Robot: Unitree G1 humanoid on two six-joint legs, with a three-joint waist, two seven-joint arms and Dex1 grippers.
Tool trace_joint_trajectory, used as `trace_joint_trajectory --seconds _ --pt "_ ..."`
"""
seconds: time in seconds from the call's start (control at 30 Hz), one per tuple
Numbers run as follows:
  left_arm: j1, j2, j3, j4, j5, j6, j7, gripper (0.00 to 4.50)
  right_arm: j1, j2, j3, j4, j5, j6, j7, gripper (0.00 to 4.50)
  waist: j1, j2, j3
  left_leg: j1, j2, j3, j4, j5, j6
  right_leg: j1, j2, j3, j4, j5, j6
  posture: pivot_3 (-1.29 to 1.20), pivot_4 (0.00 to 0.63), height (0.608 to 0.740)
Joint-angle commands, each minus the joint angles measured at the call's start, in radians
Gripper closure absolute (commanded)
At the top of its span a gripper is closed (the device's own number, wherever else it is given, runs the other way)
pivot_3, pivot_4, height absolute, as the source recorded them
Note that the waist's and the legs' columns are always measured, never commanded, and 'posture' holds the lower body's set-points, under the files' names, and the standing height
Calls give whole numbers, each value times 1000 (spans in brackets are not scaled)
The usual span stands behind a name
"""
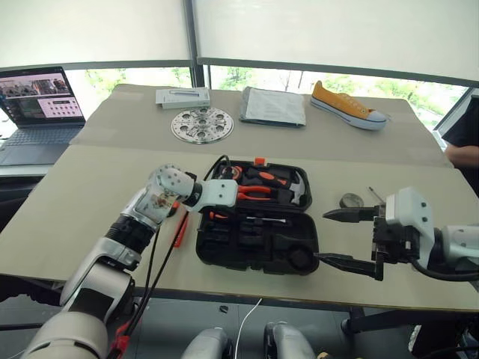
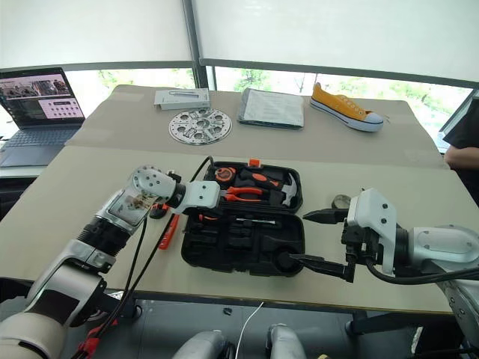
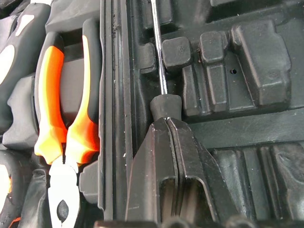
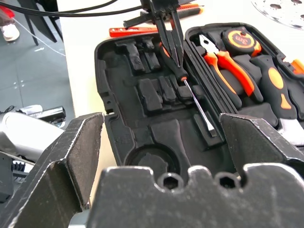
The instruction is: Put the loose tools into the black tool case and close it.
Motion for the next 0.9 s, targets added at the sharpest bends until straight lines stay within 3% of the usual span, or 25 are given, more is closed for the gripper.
trace_joint_trajectory --seconds 0.03,0.2,0.3,0.33,0.47,0.63,0.83,0.9 --pt "-10 43 181 -133 -249 253 -100 3338 76 23 -160 85 -27 26 -51 0 -3 0 0 -2 0 0 0 0 0 -2 0 0 1 0 0 0 150 740" --pt "29 108 347 -312 -464 475 -93 1472 176 15 -260 246 -112 -14 -32 0 -11 0 0 -4 0 -1 1 0 0 -6 1 -1 3 0 -1 0 150 740" --pt "73 152 370 -412 -526 536 -105 250 144 1 -241 383 -177 -56 -46 0 -16 2 -1 1 0 0 0 0 0 -1 1 1 2 0 -1 0 150 740" --pt "88 167 372 -440 -544 546 -119 60 126 -5 -226 432 -202 -72 -52 0 -19 3 -1 2 0 0 0 0 -1 0 1 1 2 0 -1 0 150 740" --pt "109 188 377 -527 -640 633 -126 60 0 -28 -108 668 -324 -166 -77 0 -34 3 -1 3 0 1 1 1 -2 1 1 2 2 0 -1 0 150 740" --pt "142 220 351 -607 -661 640 -122 60 -150 -31 42 890 -421 -211 -60 0 -36 3 -1 3 0 1 -1 2 -3 -3 1 3 8 -2 -4 0 150 740" --pt "173 245 339 -650 -655 625 -101 60 -281 14 108 1073 -477 -238 -107 0 -37 4 -1 3 0 1 -1 2 -4 -3 0 3 9 -3 -5 0 150 740" --pt "180 253 334 -654 -644 611 -95 0 -294 28 103 1088 -470 -241 -104 516 -37 4 -1 3 0 1 -1 2 -4 -3 0 3 9 -3 -5 0 150 740"
